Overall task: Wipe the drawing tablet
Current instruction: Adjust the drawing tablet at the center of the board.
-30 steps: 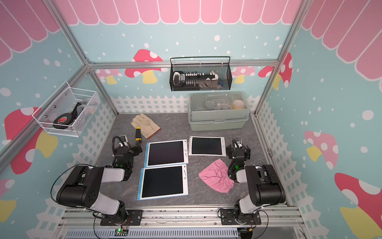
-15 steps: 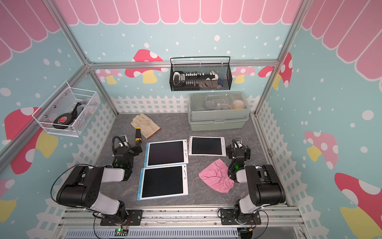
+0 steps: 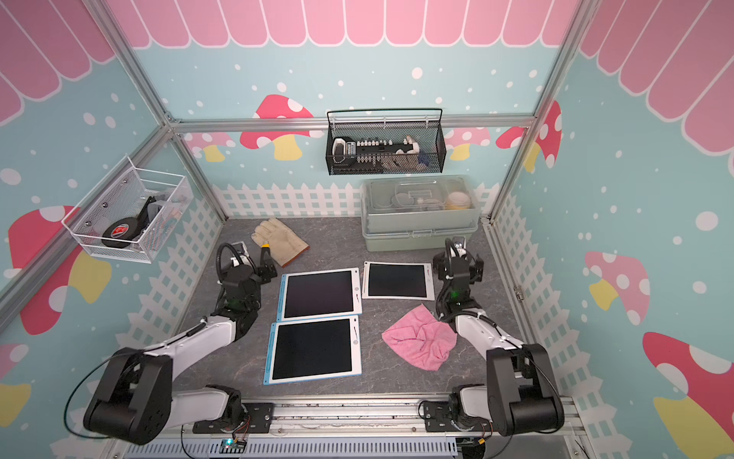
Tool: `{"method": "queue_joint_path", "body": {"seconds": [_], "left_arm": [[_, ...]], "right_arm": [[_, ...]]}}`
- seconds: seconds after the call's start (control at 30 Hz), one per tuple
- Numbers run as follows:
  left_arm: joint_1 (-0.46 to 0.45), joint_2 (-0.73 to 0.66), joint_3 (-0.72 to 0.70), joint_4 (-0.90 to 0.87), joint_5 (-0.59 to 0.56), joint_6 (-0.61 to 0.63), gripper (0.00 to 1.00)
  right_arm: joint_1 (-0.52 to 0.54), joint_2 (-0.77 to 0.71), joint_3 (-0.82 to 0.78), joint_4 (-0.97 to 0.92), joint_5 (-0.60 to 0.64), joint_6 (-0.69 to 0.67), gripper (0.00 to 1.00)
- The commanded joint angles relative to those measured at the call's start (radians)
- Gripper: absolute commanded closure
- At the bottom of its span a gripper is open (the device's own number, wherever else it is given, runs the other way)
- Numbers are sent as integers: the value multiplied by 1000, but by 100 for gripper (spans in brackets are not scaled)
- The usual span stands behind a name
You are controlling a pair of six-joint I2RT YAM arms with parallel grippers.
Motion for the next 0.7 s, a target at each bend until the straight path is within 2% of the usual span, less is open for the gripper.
{"method": "queue_joint_path", "body": {"seconds": [0.0, 0.03, 0.07, 0.1, 0.13, 0.17, 0.2, 0.23, 0.3, 0.33, 0.4, 0.43, 0.57, 0.67], "left_arm": [[-107, -96, 258, -284, -229, -76, 1], [-117, -103, 379, -488, -255, -243, 1], [-109, -107, 532, -842, -212, -485, 1], [-85, -104, 634, -1093, -142, -669, 0], [-55, -110, 634, -1118, -62, -736, 1], [16, -128, 600, -1064, 167, -736, 1], [63, -140, 574, -1044, 366, -757, 1], [69, -145, 580, -1099, 420, -787, 1], [36, -144, 606, -1312, 427, -813, 1], [21, -142, 610, -1412, 423, -813, 1], [10, -145, 573, -1615, 434, -817, 1], [9, -152, 532, -1659, 460, -806, 1], [13, -248, 316, -1645, 565, -785, 1], [82, -270, 197, -1590, 679, -731, 1]], "right_arm": [[13, -33, 425, -414, -20, 204, 1], [11, 0, 549, -541, -61, 286, 1], [12, 37, 665, -705, -46, 464, 1], [9, 67, 725, -841, -3, 669, 1], [-7, 80, 730, -859, -66, 723, 2], [-21, 84, 695, -775, -214, 693, 8], [-14, 87, 671, -723, -326, 652, 7], [14, 90, 684, -765, -333, 651, 7], [127, 92, 730, -921, -232, 604, 8], [173, 90, 737, -963, -223, 581, 8], [261, 75, 713, -1047, -283, 588, 9], [295, 67, 691, -1080, -321, 608, 10], [512, 50, 545, -1146, -421, 707, 11], [628, 55, 393, -1096, -495, 829, 9]]}}
